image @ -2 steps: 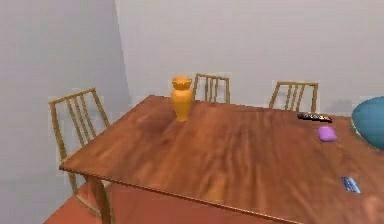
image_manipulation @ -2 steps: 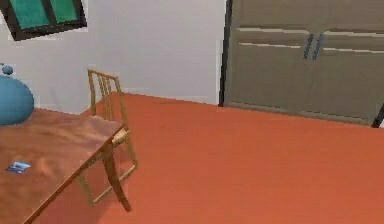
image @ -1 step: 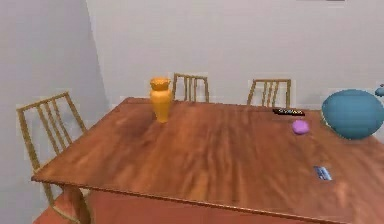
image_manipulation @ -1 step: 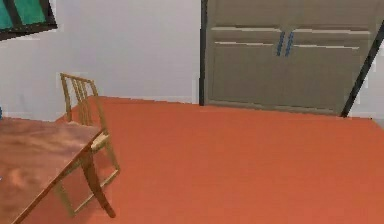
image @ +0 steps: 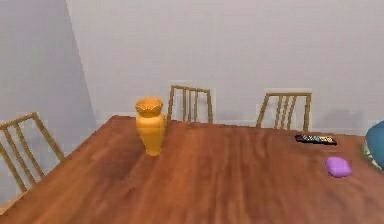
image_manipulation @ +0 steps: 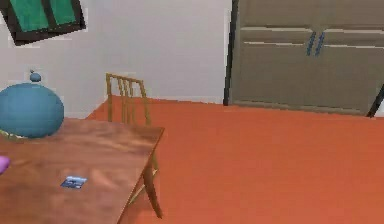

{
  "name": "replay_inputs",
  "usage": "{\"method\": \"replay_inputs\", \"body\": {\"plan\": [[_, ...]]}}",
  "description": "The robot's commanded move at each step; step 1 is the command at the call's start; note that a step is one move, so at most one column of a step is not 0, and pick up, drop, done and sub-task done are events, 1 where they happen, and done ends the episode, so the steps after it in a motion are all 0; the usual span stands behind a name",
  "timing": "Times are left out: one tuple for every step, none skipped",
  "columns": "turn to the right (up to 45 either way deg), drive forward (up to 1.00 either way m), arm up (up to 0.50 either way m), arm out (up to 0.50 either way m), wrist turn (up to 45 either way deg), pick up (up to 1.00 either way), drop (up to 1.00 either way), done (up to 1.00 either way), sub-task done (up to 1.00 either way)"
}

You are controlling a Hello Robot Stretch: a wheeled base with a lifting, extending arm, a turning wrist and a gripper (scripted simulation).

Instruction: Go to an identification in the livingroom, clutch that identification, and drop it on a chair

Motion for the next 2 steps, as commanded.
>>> {"method": "replay_inputs", "body": {"plan": [[-30.0,0.00,0.00,0.00,0.0,0.00,0.00,0.00,0.00],[-3.0,0.00,0.00,0.00,0.0,0.00,0.00,0.00,0.00]]}}
